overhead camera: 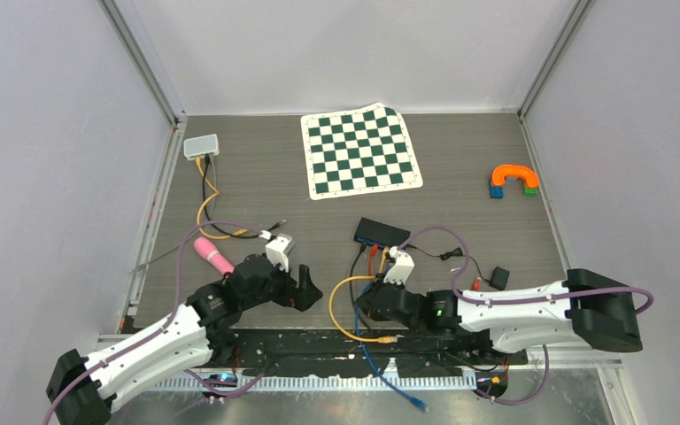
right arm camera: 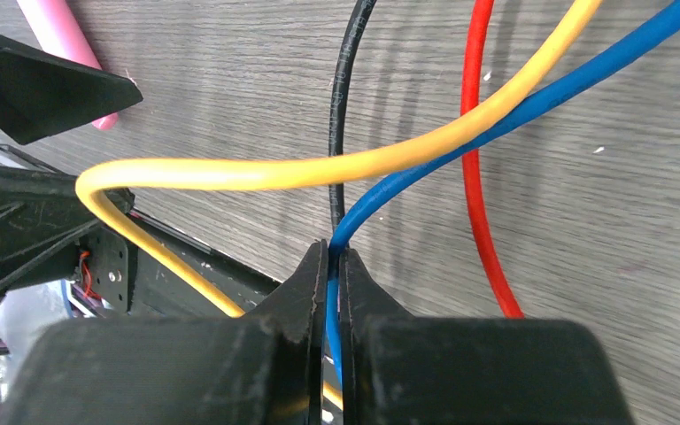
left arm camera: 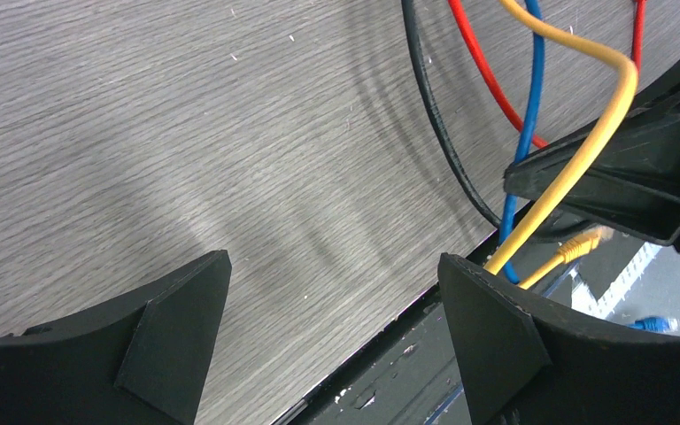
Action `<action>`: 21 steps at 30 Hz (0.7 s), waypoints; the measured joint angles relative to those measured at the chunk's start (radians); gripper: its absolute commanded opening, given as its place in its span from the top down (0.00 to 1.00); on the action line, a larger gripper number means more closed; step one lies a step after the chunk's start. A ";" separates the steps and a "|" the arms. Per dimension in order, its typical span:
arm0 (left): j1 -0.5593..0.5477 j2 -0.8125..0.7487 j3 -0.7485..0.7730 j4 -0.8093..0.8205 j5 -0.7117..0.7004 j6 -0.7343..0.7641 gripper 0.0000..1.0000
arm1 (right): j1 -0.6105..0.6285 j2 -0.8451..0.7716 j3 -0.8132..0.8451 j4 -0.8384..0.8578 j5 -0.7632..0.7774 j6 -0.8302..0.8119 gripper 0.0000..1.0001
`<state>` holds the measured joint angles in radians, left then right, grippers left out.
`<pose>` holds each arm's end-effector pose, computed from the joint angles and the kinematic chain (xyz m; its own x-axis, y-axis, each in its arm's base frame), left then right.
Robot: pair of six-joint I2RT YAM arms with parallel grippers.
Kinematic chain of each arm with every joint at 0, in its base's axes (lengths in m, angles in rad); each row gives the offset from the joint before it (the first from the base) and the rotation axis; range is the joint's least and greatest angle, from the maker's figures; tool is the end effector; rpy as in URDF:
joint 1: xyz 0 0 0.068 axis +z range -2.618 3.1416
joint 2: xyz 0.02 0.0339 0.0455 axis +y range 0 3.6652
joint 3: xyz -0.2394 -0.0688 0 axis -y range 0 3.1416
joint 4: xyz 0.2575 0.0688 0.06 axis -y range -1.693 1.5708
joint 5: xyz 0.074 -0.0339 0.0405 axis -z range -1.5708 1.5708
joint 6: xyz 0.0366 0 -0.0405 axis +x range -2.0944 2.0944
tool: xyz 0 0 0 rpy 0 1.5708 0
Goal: Pull the plug from the switch port
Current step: Move the switch port to the center of the board.
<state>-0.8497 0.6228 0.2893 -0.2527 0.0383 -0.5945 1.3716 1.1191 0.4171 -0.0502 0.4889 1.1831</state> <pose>0.1182 -0.1366 0.1644 -0.7347 -0.0119 -0.6783 0.4346 0.7594 -0.4841 0.0621 0.2206 0.1358 -0.7895 0.2197 -0.5731 -0.1763 0.8132 0.5547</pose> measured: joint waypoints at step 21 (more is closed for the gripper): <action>0.000 0.157 0.006 0.131 0.151 0.000 0.08 | -0.046 -0.182 -0.074 -0.243 -0.045 -0.199 0.54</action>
<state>-0.8501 0.7799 0.2955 -0.1215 0.1890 -0.5945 1.3258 0.9375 0.3431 -0.2935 0.4435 0.9844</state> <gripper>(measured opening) 0.916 0.347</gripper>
